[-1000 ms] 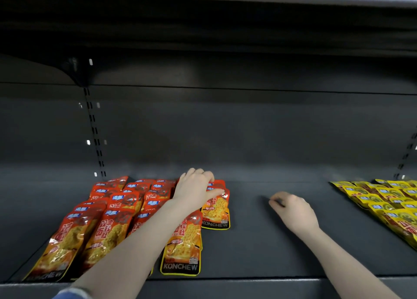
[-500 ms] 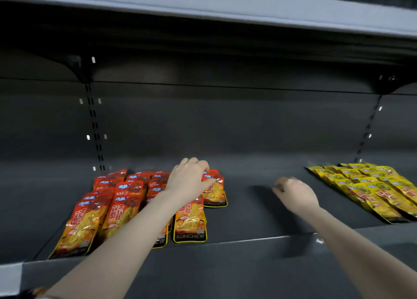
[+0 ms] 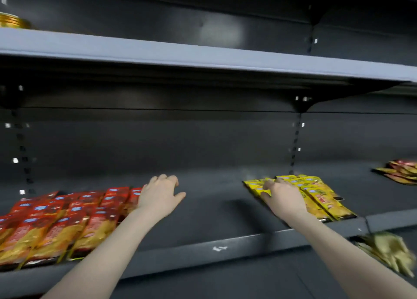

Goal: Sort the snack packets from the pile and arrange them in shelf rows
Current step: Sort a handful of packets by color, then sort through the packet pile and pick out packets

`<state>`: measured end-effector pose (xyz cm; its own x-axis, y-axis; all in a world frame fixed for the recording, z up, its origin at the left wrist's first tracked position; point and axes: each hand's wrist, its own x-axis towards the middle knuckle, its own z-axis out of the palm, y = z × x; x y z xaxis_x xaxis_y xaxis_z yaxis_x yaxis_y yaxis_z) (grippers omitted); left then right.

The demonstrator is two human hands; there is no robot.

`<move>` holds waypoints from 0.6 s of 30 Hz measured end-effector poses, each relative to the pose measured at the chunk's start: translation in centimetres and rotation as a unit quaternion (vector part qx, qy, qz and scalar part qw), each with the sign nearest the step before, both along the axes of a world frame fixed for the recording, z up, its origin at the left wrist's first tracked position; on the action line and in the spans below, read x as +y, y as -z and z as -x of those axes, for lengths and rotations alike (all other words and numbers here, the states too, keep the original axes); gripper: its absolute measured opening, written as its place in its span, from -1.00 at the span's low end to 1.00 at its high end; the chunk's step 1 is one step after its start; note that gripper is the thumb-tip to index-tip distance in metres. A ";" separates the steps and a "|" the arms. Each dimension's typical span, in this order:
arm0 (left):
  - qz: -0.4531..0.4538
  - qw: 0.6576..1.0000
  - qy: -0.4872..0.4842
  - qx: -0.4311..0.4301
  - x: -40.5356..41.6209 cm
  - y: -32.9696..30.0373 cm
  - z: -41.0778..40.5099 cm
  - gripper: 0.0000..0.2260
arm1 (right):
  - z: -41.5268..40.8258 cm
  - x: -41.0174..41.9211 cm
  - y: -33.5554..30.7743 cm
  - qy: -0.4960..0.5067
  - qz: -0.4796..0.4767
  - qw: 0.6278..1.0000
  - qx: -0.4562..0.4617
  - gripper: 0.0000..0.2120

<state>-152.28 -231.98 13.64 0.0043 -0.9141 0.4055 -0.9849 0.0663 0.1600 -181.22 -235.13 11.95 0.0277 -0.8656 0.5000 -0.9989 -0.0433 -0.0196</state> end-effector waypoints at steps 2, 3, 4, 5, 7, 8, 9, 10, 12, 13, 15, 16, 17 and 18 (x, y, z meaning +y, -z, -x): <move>0.008 1.000 0.007 0.005 -0.1 0.0 4.7 -0.66 | 4.5 0.3 0.1 0.002 0.005 1.000 -0.002 -0.69; 0.010 1.000 0.012 0.005 -0.2 0.1 7.1 -0.66 | 6.8 0.4 0.1 0.003 0.006 1.000 -0.001 -0.68; 0.011 1.000 0.015 0.005 -0.2 0.1 9.5 -0.66 | 9.0 0.5 0.1 0.006 0.007 1.000 0.004 -0.68; 0.011 1.000 0.019 0.002 -0.3 0.1 11.8 -0.66 | 11.2 0.7 0.1 0.011 0.007 1.000 0.011 -0.68; 0.013 1.000 0.028 -0.001 -0.6 0.0 16.3 -0.66 | 15.2 0.8 0.2 0.021 0.008 1.000 0.018 -0.68; 0.014 0.999 0.033 -0.003 -0.8 -0.1 18.4 -0.66 | 17.1 0.9 0.2 0.025 0.005 0.999 0.020 -0.68; 0.014 0.999 0.039 -0.005 -1.0 -0.2 20.4 -0.66 | 18.9 0.9 0.3 0.030 0.002 0.999 0.020 -0.68; 0.013 0.999 0.044 -0.008 -1.2 -0.3 22.3 -0.66 | 20.6 0.8 0.3 0.034 0.001 0.999 0.018 -0.69; 0.010 0.998 0.055 -0.016 -1.9 -0.5 25.8 -0.65 | 23.9 0.4 0.4 0.041 0.004 0.999 0.013 -0.72; 0.009 0.998 0.060 -0.020 -2.4 -0.6 27.4 -0.65 | 25.5 0.2 0.5 0.045 0.005 0.999 0.013 -0.73; 0.010 0.997 0.075 -0.026 -3.7 -0.9 30.5 -0.66 | 28.5 -0.6 0.8 0.056 0.002 0.998 0.015 -0.74; 0.010 0.996 0.084 -0.028 -4.5 -1.0 31.9 -0.66 | 29.9 -1.0 0.9 0.061 0.001 0.998 0.013 -0.74; 0.012 0.995 0.092 -0.029 -5.4 -1.1 33.4 -0.66 | 31.4 -1.6 1.1 0.064 0.000 0.998 0.010 -0.73; 0.014 0.994 0.101 -0.030 -6.3 -1.3 34.9 -0.65 | 32.9 -2.2 1.3 0.065 -0.002 0.998 0.007 -0.73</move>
<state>-187.14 -238.25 14.98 -0.2030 -0.8820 0.4254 -0.9589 0.2669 0.0958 -214.08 -237.35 10.68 -0.0783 -0.8643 0.4968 -0.9962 0.0873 -0.0050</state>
